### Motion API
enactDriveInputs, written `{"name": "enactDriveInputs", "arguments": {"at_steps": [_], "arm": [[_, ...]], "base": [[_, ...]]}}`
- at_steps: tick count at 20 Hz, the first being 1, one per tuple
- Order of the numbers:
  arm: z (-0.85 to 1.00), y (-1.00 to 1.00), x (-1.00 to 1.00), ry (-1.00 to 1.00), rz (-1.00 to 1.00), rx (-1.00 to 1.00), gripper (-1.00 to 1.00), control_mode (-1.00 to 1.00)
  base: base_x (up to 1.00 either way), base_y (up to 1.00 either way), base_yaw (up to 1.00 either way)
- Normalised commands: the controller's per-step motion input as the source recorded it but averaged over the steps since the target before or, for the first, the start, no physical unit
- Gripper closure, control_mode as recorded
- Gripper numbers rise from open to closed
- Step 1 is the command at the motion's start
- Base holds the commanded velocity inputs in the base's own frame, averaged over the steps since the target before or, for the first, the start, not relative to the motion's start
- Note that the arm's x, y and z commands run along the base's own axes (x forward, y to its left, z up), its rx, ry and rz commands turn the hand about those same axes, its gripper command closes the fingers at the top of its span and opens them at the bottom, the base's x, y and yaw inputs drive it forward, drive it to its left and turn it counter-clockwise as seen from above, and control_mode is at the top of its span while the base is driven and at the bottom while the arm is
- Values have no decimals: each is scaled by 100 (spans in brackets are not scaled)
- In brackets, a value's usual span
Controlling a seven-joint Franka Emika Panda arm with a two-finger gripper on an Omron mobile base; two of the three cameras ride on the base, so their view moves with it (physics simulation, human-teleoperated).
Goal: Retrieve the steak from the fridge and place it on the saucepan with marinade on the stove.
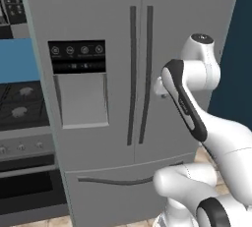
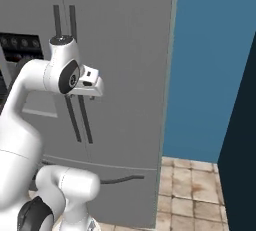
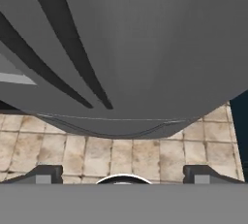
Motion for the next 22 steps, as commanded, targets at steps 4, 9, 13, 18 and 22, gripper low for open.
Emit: {"name": "enactDriveInputs", "arguments": {"at_steps": [4,9,13,18,22], "arm": [[0,0,0,0,0,0,-100,100],[0,0,0,0,0,0,-100,100],[0,0,0,0,0,0,-100,100],[0,0,0,0,0,0,-100,100],[0,0,0,0,0,0,-100,100]], "base": [[0,-32,0],[-22,9,0],[-49,55,0],[-42,24,0],[-11,11,0]]}}
